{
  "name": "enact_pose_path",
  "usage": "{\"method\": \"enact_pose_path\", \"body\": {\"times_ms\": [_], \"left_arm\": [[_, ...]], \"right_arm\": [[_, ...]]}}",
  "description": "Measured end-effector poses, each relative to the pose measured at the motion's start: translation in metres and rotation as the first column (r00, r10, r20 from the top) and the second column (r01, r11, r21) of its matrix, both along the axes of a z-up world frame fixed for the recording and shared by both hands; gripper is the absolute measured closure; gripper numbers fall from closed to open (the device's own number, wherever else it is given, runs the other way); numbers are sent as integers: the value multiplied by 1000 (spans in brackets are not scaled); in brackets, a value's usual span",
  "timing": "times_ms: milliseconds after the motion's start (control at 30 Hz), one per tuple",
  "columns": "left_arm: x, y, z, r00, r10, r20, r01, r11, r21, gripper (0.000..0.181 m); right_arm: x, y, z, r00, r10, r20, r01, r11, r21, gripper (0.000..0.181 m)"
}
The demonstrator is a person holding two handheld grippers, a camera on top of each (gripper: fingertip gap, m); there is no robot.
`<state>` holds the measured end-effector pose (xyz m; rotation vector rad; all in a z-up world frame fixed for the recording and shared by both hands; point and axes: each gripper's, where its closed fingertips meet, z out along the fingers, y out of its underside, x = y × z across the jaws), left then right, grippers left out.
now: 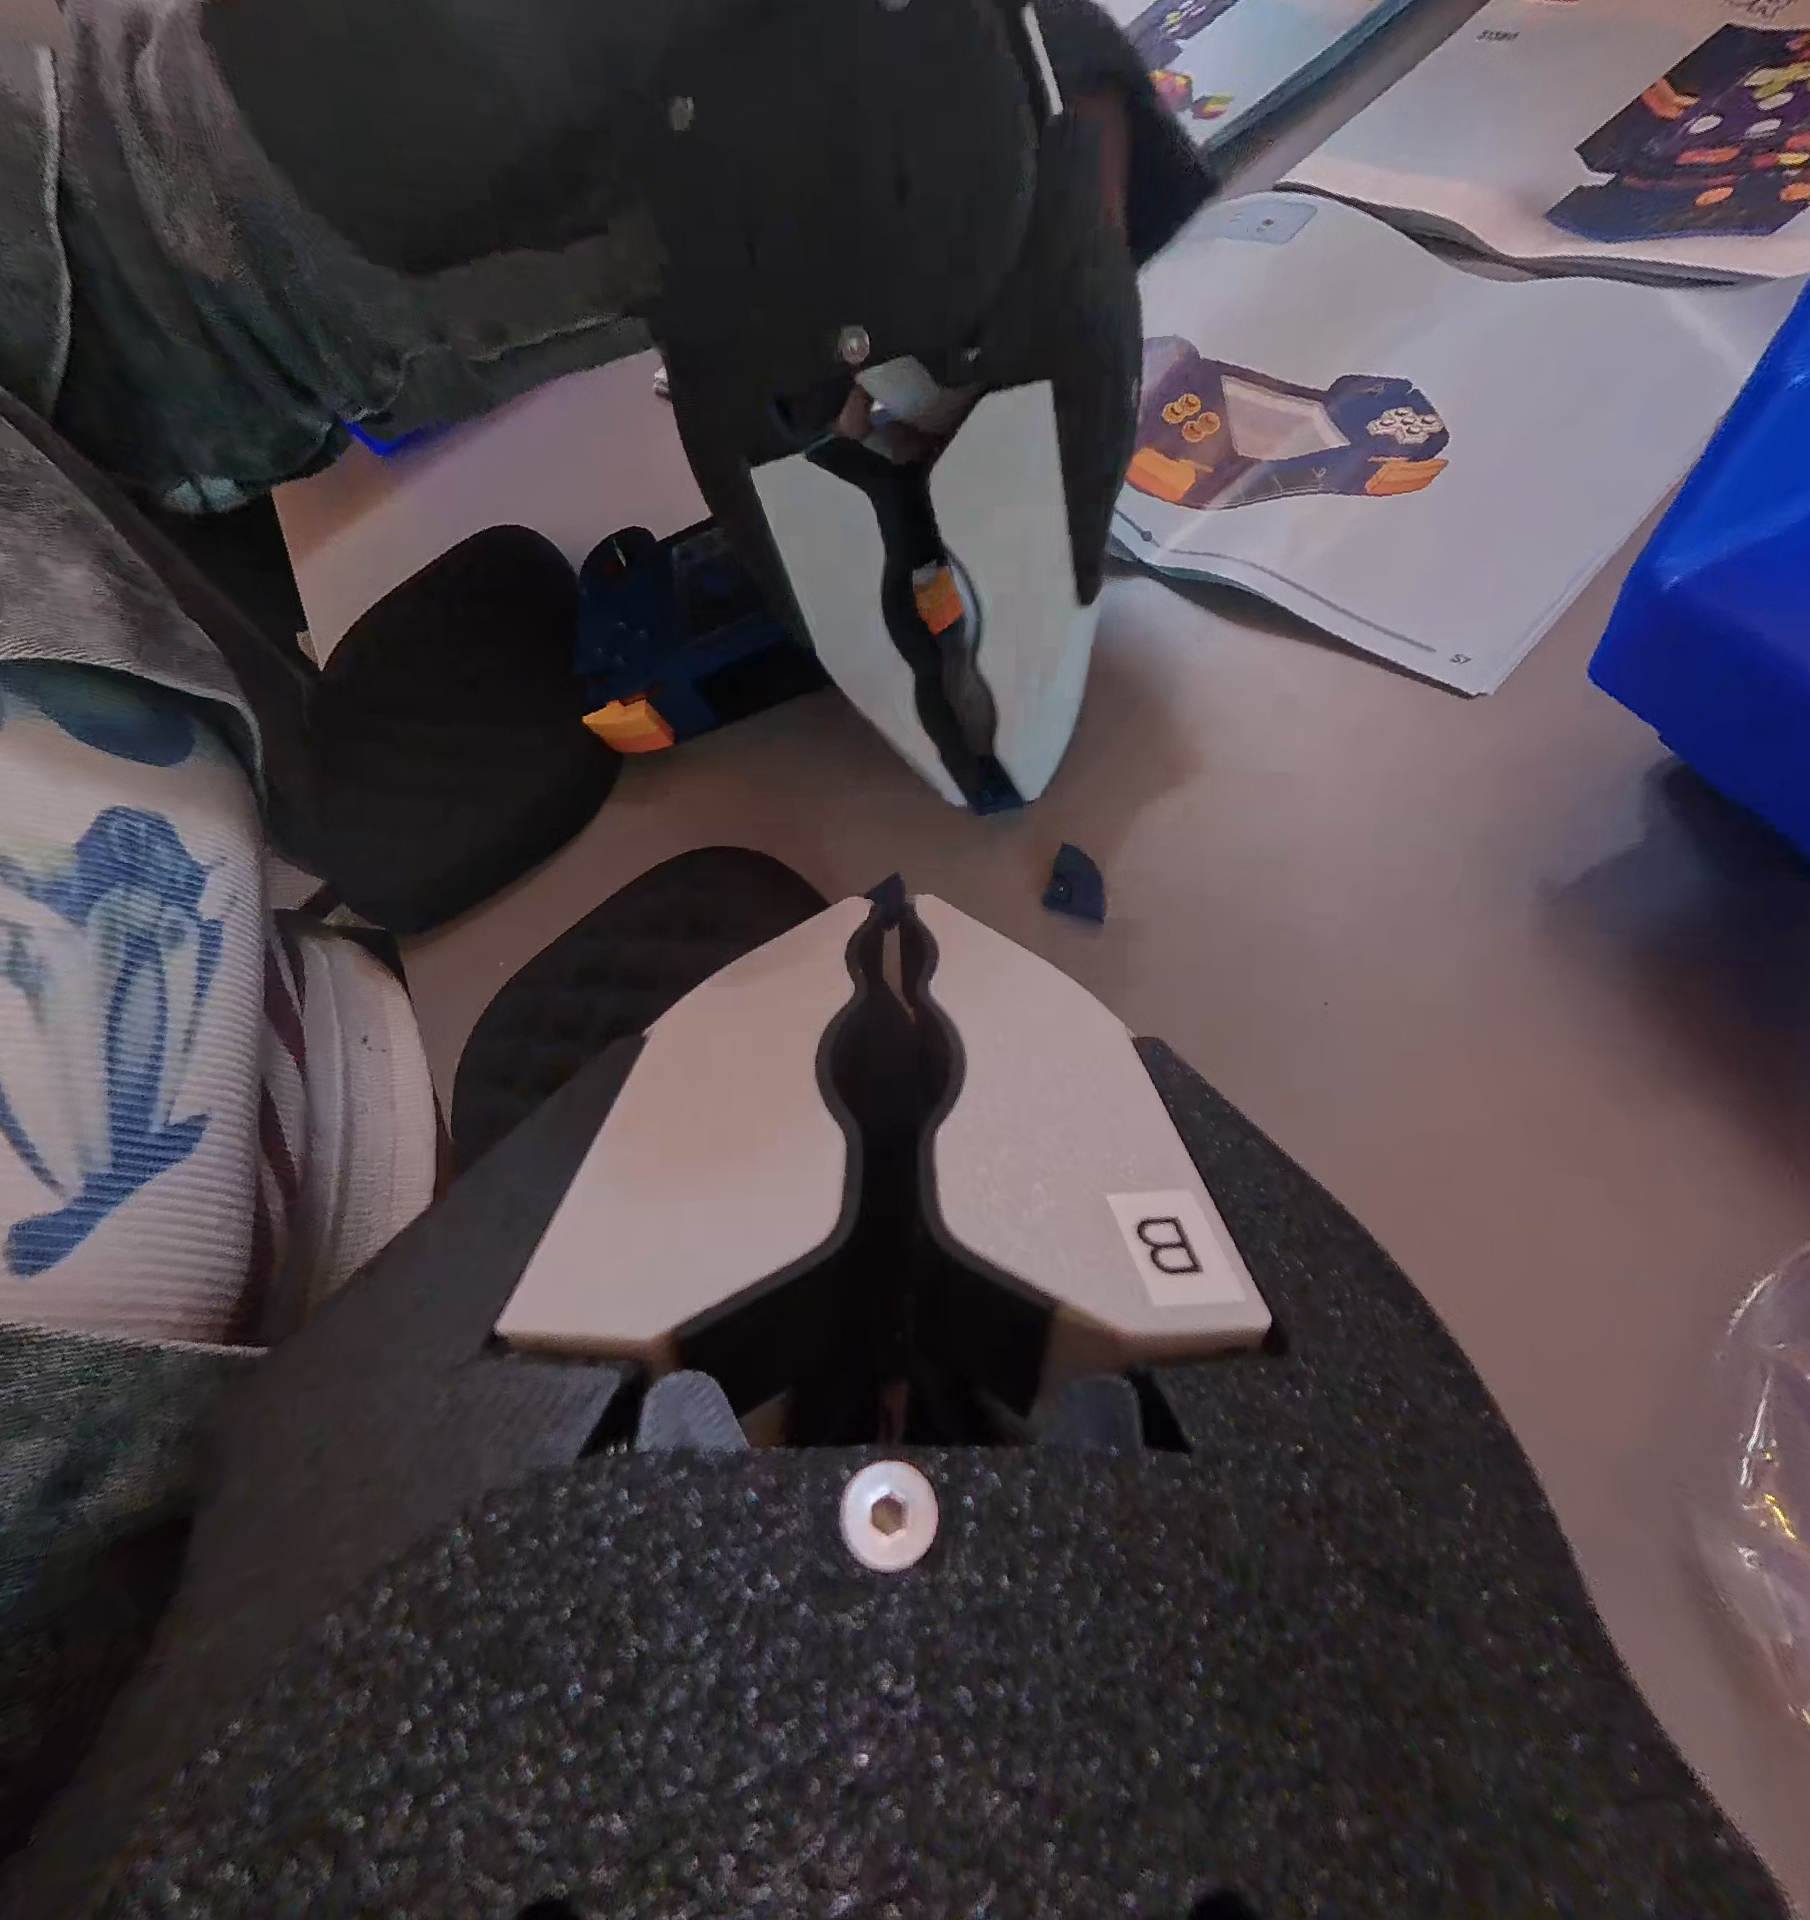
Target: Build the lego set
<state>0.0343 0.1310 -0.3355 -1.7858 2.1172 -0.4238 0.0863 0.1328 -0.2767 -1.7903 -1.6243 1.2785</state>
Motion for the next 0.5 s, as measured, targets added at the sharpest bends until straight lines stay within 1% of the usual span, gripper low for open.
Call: {"method": "enact_pose_path", "body": {"times_ms": [33, 67, 100, 133, 167, 200, 233, 267, 300, 333, 367, 400, 433, 500], "left_arm": [[-4, 9, 0, 987, 157, -21, -157, 988, 13, 168], [-7, 14, 0, 947, 319, -37, -319, 948, 5, 168], [-9, 17, 0, 879, 475, -42, -476, 879, -15, 169], [-9, 17, 2, 794, 607, -30, -608, 792, -54, 173], [-7, 14, 5, 718, 696, -19, -692, 711, -120, 168], [-4, 10, 9, 664, 748, -9, -736, 652, -181, 157], [-4, 8, 14, 626, 780, 9, -761, 613, -212, 146], [-6, 7, 21, 612, 790, 36, -767, 604, -217, 143], [-9, 6, 26, 628, 775, 67, -752, 627, -204, 142], [-13, 5, 29, 660, 746, 89, -729, 665, -163, 140], [-21, 7, 28, 693, 717, 82, -711, 697, -92, 141], [-29, 9, 25, 743, 667, 49, -667, 745, -19, 143], [-32, 10, 20, 796, 605, 14, -605, 795, 35, 143], [-27, 12, 10, 905, 425, -27, -421, 902, 95, 141]], "right_arm": [[-2, 1, 0, 1000, -7, -2, 7, 1000, -5, 179], [-4, 3, -1, 1000, -16, -2, 16, 1000, -12, 179], [-7, 5, -3, 1000, -28, -1, 28, 999, -19, 179], [-10, 6, -4, 999, -37, 2, 38, 999, -27, 179], [-13, 8, -7, 999, -49, 9, 49, 998, -34, 179], [-17, 10, -9, 998, -60, 16, 60, 997, -40, 179], [-20, 10, -12, 997, -66, 26, 67, 997, -45, 179], [-23, 9, -14, 997, -67, 38, 69, 997, -46, 179], [-26, 8, -16, 996, -68, 48, 70, 997, -44, 179], [-28, 7, -17, 996, -67, 53, 69, 997, -44, 179], [-30, 6, -18, 997, -65, 52, 67, 996, -51, 179], [-32, 5, -19, 996, -64, 55, 68, 996, -58, 179], [-33, 6, -20, 996, -67, 60, 71, 996, -60, 179], [-35, 6, -22, 995, -72, 69, 76, 995, -60, 179]]}}
